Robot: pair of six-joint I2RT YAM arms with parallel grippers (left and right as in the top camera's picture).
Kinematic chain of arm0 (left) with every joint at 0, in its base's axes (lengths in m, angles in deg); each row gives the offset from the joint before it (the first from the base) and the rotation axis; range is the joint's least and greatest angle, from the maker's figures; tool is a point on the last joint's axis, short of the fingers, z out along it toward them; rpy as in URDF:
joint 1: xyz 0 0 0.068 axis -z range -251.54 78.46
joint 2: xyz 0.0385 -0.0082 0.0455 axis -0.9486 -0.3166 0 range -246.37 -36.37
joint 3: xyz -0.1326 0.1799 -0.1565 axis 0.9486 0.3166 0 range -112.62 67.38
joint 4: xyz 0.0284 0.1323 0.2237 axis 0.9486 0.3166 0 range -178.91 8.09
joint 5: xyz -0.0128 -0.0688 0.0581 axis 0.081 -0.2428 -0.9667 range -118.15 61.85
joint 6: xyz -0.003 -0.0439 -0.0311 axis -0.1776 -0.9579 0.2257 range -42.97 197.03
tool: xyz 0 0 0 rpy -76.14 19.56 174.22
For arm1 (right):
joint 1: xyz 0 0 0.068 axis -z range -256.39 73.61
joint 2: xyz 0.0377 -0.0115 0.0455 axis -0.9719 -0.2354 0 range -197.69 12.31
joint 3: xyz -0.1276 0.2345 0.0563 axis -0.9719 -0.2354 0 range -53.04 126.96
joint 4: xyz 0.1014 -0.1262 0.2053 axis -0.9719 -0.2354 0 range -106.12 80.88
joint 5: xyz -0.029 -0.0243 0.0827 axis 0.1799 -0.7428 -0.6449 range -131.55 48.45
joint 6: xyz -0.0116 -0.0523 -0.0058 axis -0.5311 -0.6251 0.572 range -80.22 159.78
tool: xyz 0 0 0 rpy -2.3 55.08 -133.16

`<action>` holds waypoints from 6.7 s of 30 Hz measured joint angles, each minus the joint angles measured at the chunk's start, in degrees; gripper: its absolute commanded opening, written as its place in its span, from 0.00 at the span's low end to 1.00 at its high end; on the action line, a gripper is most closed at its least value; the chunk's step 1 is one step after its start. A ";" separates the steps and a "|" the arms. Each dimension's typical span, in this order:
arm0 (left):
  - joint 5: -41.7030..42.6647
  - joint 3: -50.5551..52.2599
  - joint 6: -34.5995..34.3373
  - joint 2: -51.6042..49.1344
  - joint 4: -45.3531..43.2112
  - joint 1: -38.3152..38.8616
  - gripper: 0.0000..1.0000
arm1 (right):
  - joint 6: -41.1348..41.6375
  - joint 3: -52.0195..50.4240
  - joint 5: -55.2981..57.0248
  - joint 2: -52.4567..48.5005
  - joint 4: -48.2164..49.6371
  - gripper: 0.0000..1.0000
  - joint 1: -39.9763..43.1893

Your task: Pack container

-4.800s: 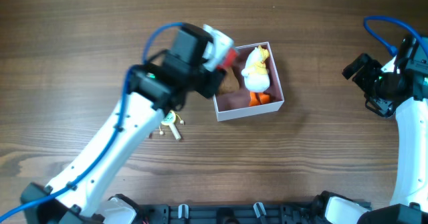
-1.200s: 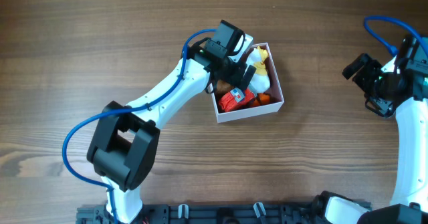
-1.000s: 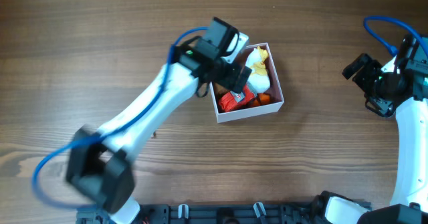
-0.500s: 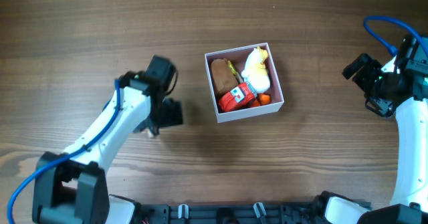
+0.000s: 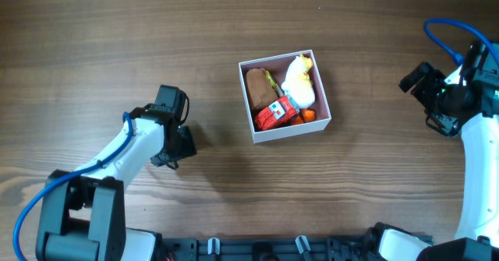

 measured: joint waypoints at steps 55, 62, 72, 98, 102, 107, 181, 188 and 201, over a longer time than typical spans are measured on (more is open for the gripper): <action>2.64 -33.40 23.02 -2.36 -4.48 22.16 1.00 | 0.00 0.00 0.00 0.00 -0.02 1.00 0.00; -10.45 -35.50 5.33 16.06 23.12 12.81 1.00 | 0.00 0.00 0.00 0.00 -0.02 1.00 0.00; -12.68 -35.43 -5.44 15.30 29.75 -0.33 1.00 | 0.00 0.00 0.00 0.00 -0.02 1.00 0.00; -12.70 -35.41 -5.53 15.30 29.77 -0.35 1.00 | -6.36 -5.95 6.82 37.11 11.30 1.00 -16.09; -12.70 -35.41 -5.51 15.30 29.77 -0.35 1.00 | -20.35 -18.01 1.79 44.54 15.85 1.00 -16.11; -12.85 -35.39 -5.53 15.30 29.77 -0.35 1.00 | -29.14 -34.03 -2.27 55.08 19.85 1.00 -16.11; -1.16 37.42 14.78 88.48 -17.29 -6.03 1.00 | -29.46 -60.61 -3.63 77.55 21.90 1.00 -16.09; -0.28 37.73 14.75 88.61 -17.73 -6.03 1.00 | -29.46 -60.61 -3.65 77.55 21.90 1.00 -16.09; -0.26 37.73 14.78 88.61 -17.73 -6.03 1.00 | -29.44 -60.61 -3.65 77.55 21.90 1.00 -16.09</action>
